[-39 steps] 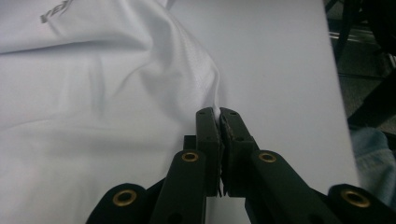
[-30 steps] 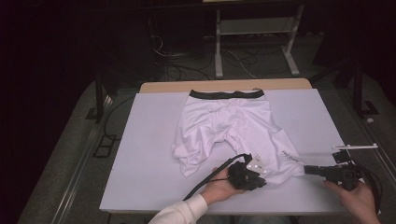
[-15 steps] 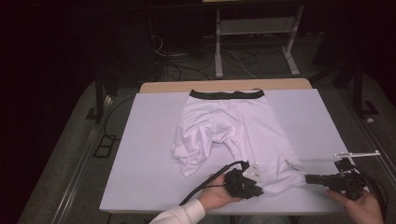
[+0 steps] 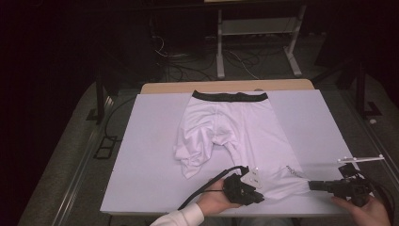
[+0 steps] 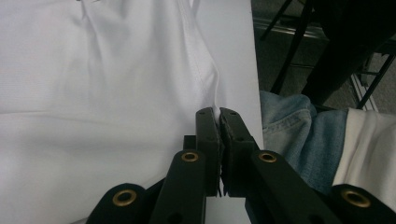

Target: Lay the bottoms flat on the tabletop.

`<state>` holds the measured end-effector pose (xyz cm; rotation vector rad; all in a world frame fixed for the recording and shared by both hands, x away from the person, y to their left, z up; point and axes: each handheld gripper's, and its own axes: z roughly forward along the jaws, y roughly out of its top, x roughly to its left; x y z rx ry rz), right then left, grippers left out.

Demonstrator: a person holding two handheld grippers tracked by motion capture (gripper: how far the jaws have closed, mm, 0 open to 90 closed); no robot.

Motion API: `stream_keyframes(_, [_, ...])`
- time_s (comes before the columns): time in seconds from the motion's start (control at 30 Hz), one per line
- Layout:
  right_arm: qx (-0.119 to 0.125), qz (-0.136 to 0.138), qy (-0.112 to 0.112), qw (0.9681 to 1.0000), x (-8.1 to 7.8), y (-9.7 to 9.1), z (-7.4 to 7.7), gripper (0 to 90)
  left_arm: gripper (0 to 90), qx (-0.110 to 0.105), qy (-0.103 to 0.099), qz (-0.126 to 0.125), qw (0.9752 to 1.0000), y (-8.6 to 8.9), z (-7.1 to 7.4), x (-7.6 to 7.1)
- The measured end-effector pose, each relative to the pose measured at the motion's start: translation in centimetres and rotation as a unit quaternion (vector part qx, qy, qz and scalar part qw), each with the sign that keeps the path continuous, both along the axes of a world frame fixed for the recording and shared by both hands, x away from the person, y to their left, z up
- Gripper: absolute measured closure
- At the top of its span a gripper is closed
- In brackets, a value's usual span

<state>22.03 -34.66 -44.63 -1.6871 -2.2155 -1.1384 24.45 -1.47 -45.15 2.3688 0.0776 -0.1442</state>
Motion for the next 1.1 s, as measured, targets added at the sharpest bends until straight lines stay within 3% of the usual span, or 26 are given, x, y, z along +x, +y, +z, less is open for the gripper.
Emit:
stream_keyframes(0.23, [0.005,0.009,0.007,0.9999,-0.7,-0.1,-0.1,86.7,82.9,-0.005,0.027,-0.011,0.9995,0.0,0.0,0.0])
stream_keyframes(0.33, [0.005,0.014,0.006,0.9999,-0.8,0.1,-0.1,75.2,76.8,-0.021,0.067,-0.031,0.9971,0.2,0.2,0.0])
stream_keyframes(0.47, [-0.005,0.02,-0.008,0.9998,-0.9,0.5,0.1,62.6,68.8,-0.027,0.076,-0.046,0.9957,0.3,0.6,-0.5])
stream_keyframes(0.53, [-0.007,0.021,-0.017,0.9996,-0.9,0.8,0.3,57.5,64.1,-0.024,0.068,-0.049,0.9962,0.5,0.8,-0.6])
stream_keyframes(0.67, [-0.012,0.026,-0.042,0.9987,-0.9,1.2,1.0,47.1,52.1,-0.032,0.039,-0.028,0.9983,0.7,1.1,-1.0])
stream_keyframes(0.77, [-0.018,0.031,-0.06,0.9976,-0.8,1.6,1.6,39.9,43.5,-0.045,0.024,-0.016,0.9986,0.8,1.5,-1.0])
stream_keyframes(0.93, [-0.022,0.033,-0.08,0.996,-0.3,2.1,2.5,25.9,32.2,-0.072,0.027,0.014,0.9969,1.4,2.1,-0.6])
stream_keyframes(1.1, [-0.022,0.036,-0.088,0.9952,0.3,2.7,3.1,13.6,22.2,-0.082,0.024,0.04,0.9955,2.3,2.7,0.1])
